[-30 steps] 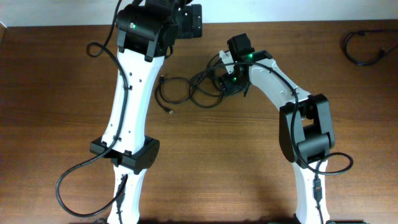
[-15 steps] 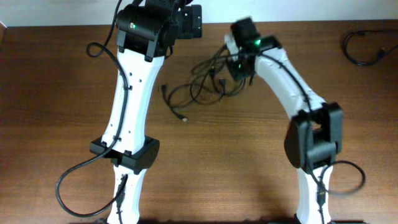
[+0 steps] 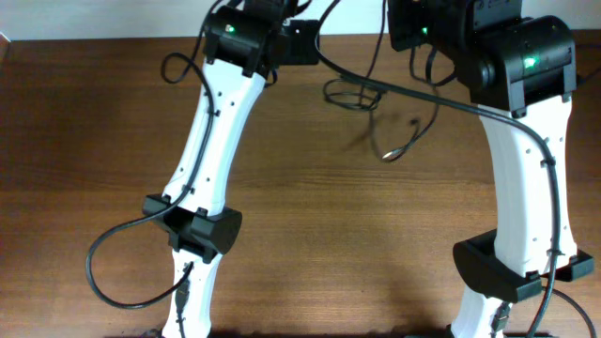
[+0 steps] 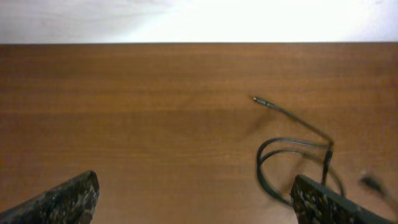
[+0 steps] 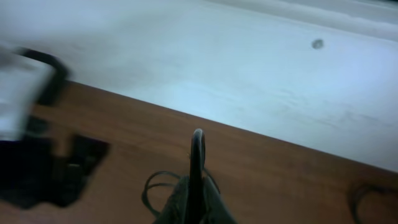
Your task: Untangle cables
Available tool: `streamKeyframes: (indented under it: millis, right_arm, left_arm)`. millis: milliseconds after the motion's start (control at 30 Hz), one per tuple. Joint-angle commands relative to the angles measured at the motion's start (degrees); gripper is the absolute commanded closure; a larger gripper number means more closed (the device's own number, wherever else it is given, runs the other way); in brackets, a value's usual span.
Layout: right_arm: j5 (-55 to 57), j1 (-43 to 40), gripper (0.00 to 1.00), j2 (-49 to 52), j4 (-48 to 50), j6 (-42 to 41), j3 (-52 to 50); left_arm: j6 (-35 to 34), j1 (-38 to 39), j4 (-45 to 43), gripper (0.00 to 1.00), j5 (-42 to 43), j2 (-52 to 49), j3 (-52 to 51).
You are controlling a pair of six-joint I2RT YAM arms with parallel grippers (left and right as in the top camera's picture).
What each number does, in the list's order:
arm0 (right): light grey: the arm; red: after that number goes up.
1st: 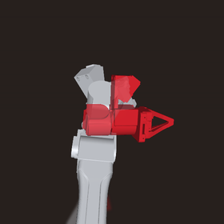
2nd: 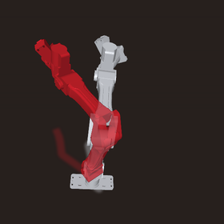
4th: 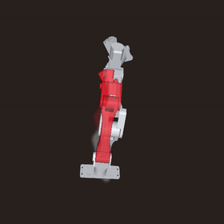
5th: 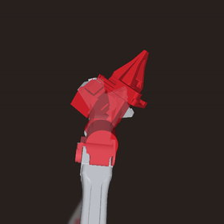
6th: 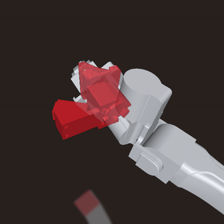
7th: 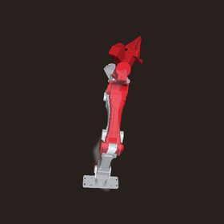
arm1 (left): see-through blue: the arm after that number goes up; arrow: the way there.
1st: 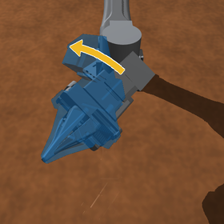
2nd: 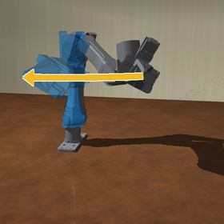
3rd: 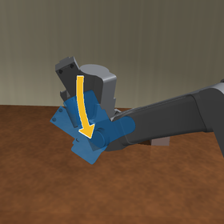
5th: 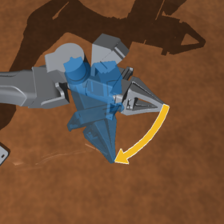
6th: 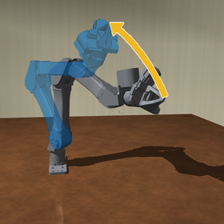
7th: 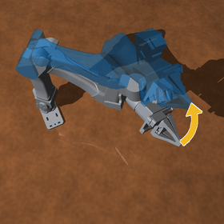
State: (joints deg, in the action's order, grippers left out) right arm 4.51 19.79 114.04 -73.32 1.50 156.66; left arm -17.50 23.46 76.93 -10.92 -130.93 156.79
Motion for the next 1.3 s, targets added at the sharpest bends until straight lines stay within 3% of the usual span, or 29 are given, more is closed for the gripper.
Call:
streamKeyframes:
  millis: [0, 100, 167, 300, 400, 433, 567, 633, 667, 800, 900, 1033, 1100, 1167, 1267]
  right_arm:
    - [-4.9, 3.7, 0.96, -1.3, 0.5, -0.7, 3.5]
    - [-4.4, 8.8, 0.96, -1.3, 1.6, -1.1, 3.5]
    - [2.2, 9.8, 0.96, -1.2, 1.7, -0.9, 3.5]
    - [7.6, 6.2, 0.96, -1.2, 1.1, -0.9, 3.5]
    - [7.8, 1.7, 0.96, -1.2, 0.3, -0.9, 3.5]
    - [7.8, 0.5, 0.96, -1.2, 0.2, -1.0, 3.5]
    - [7.8, -2.6, 0.96, -1.2, 0.1, -1.0, 3.5]
    - [7.8, -2.6, 0.96, -1.2, 0.1, -1.0, 3.5]
    - [7.8, -2.6, 0.96, -1.2, 0.0, -1.0, 3.5]
    - [7.8, -2.6, 0.96, -1.2, -0.4, -1.0, 3.5]
    - [8.0, -2.6, 0.96, -1.2, -0.9, -0.9, 3.5]
    - [8.2, -2.6, 0.96, -1.2, -0.9, -0.9, 3.5]
    - [8.2, -2.6, 0.96, -1.2, -0.9, -0.9, 3.5]
    - [8.2, -2.6, 0.96, -1.2, -1.2, -0.9, 3.5]
    - [8.2, -2.6, 0.96, -1.2, -1.3, -0.9, 3.5]
  left_arm:
    - [0.9, 0.5, -1.4, 0.01, 0.6, -0.6, -3.3]
    - [0.9, 0.4, -1.2, 0.01, 0.6, -0.6, -3.7]
    - [0.9, 0.4, -0.7, 0.01, 0.7, -0.6, -3.7]
    - [0.9, 0.6, -0.2, 0.01, 3.2, -0.6, -4.5]
    - [-3.0, 0.5, -1.3, 0.01, 3.5, -0.6, -6.4]
    - [-6.6, 0.5, -2.0, 0.01, 3.3, -0.6, -7.6]
    - [-33.3, 0.5, -2.8, 0.01, -6.7, -0.6, -13.0]
    - [-44.3, 0.7, -4.4, 0.01, -6.7, -0.6, -16.3]
    - [-46.6, 0.9, -5.5, 0.01, -6.3, -0.6, -17.7]
    - [-48.0, 3.7, -17.2, 0.01, -2.3, -0.6, -25.0]
    - [-56.0, 6.4, -24.1, 0.01, -1.9, -0.6, -29.3]
    - [-57.7, 9.4, -25.4, 0.0, -1.9, -0.6, -30.3]
    - [-57.7, 10.0, -25.1, 0.16, -1.9, -0.6, -30.3]
    - [-57.7, 10.7, -24.4, 0.16, -1.9, -1.2, -30.3]
    - [-57.7, 11.8, -24.4, 0.26, 0.3, -3.4, -30.3]
